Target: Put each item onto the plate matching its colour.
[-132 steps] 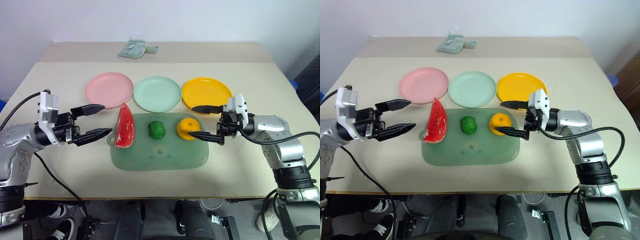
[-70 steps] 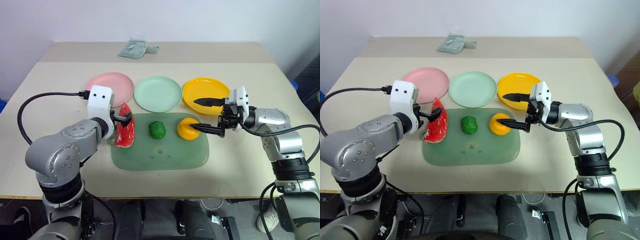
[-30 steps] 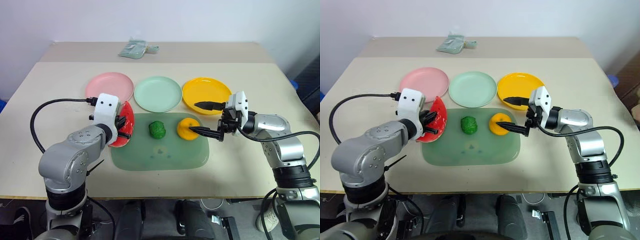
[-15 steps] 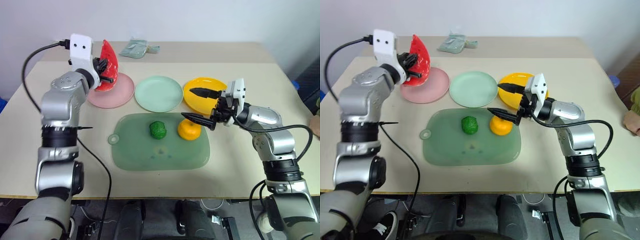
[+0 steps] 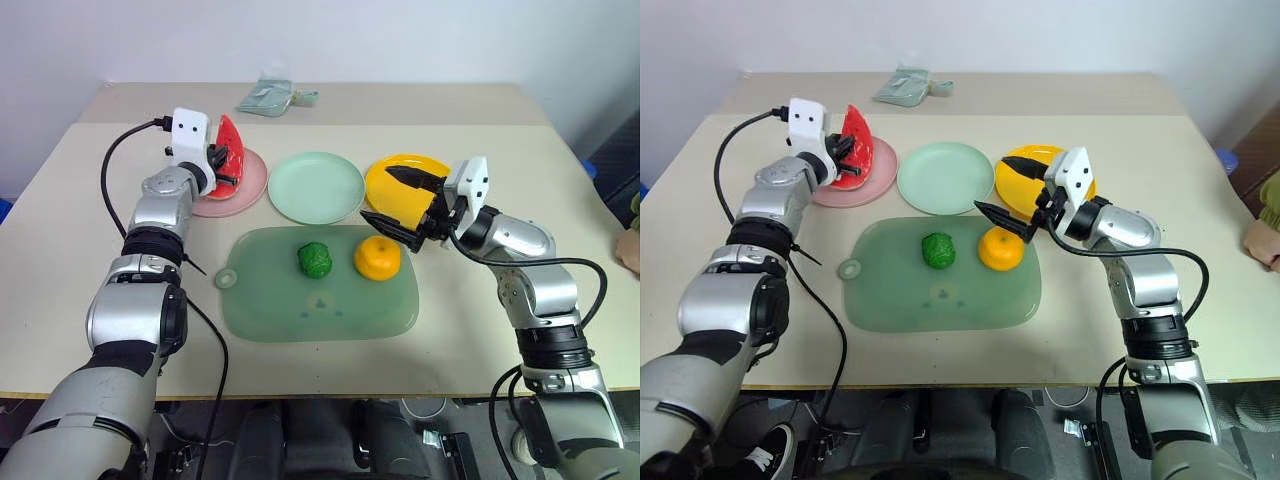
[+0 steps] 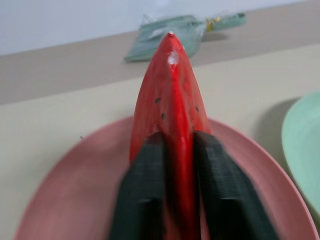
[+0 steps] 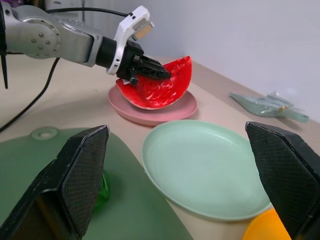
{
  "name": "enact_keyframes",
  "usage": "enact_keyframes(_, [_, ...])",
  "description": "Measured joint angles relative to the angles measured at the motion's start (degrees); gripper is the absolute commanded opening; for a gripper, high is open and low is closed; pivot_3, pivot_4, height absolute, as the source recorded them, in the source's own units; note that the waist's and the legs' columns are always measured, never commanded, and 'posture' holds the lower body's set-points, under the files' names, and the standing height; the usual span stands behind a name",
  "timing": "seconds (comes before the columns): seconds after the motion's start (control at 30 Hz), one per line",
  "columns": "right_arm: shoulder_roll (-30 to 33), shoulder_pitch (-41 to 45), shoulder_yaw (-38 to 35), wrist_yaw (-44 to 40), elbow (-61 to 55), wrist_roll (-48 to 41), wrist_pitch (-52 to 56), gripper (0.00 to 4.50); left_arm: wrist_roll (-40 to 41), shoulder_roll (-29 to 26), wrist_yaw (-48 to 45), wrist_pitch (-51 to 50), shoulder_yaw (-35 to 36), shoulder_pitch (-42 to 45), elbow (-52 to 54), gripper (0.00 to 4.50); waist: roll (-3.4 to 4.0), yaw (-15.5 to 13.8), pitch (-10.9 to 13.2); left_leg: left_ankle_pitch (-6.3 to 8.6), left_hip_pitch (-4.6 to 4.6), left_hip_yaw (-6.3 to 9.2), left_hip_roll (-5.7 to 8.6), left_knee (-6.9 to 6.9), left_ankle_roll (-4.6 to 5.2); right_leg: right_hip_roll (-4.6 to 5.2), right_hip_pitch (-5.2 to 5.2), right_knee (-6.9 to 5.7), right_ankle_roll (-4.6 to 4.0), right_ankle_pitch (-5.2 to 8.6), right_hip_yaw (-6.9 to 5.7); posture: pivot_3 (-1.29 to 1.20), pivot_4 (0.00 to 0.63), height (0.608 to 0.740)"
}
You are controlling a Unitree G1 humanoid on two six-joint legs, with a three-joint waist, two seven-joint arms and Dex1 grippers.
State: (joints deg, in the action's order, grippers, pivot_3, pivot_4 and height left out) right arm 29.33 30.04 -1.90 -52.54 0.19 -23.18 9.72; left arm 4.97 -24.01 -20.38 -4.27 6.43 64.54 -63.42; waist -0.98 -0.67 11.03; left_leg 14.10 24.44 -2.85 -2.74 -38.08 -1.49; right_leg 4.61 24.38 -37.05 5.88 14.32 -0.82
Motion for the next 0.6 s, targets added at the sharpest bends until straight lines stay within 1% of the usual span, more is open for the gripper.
enact_keyframes(0.13, [0.0,0.0,0.0,0.0,0.0,0.0,0.0,4.5,0.8,0.5,-0.8,0.2,1.4,0.0,0.1,4.41,0.0,0.0,0.0,0.0,0.0,0.0,0.0,0.0,0.0,0.0,0.0,0.0,0.0,0.0,0.0,0.0,0.15,0.737])
enact_keyframes(0.23, [0.2,0.0,0.0,-0.2,0.0,0.0,0.0,4.5,0.9,0.3,-1.4,-0.2,1.5,-0.1,2.5,4.46,0.0,0.0,0.0,0.0,0.0,0.0,0.0,0.0,0.0,0.0,0.0,0.0,0.0,0.0,0.0,0.0,0.15,0.737])
enact_keyframes(0.3, [0.3,0.2,0.0,-0.5,0.1,-0.1,0.0,4.5,2.9,-1.1,-6.4,-4.0,1.4,-2.0,11.4,4.46,-0.01,0.1,0.0,0.0,0.02,0.0,-0.01,0.0,0.0,0.0,0.01,-0.01,0.0,0.0,0.0,0.0,0.15,0.737])
enact_keyframes(0.37, [0.7,0.3,-0.3,-0.9,0.4,-0.1,0.0,4.5,7.9,-3.2,-13.8,-11.2,1.7,-4.2,23.6,4.46,0.0,0.3,0.0,0.0,0.02,0.0,-0.03,0.03,-0.01,0.0,0.02,-0.01,0.0,0.0,0.01,0.0,0.15,0.737])
enact_keyframes(0.4, [1.1,0.4,-0.6,-1.2,0.7,-0.2,0.0,4.5,10.4,-3.6,-16.4,-14.6,2.2,-4.4,28.0,4.46,0.0,0.3,0.0,0.0,0.01,0.0,-0.03,0.02,-0.01,0.0,0.02,-0.02,0.0,0.0,0.01,0.0,0.15,0.737])
enact_keyframes(0.5, [2.3,0.3,-0.9,-3.2,1.2,-0.7,0.1,4.5,16.2,-5.9,-22.5,-21.9,2.8,-6.2,39.7,4.46,0.03,0.3,0.0,-0.01,-0.04,0.0,-0.03,0.01,-0.01,0.0,0.01,-0.07,0.0,0.0,0.04,0.0,0.15,0.737])
enact_keyframes(0.6, [6.0,-1.0,-1.7,-7.3,1.1,-2.7,2.0,4.5,20.3,-8.6,-31.3,-25.6,1.1,-11.8,48.6,4.46,0.04,0.3,0.0,0.0,-0.05,0.0,-0.03,0.01,-0.01,-0.01,0.0,-0.07,-0.01,0.01,0.04,0.0,0.15,0.737])
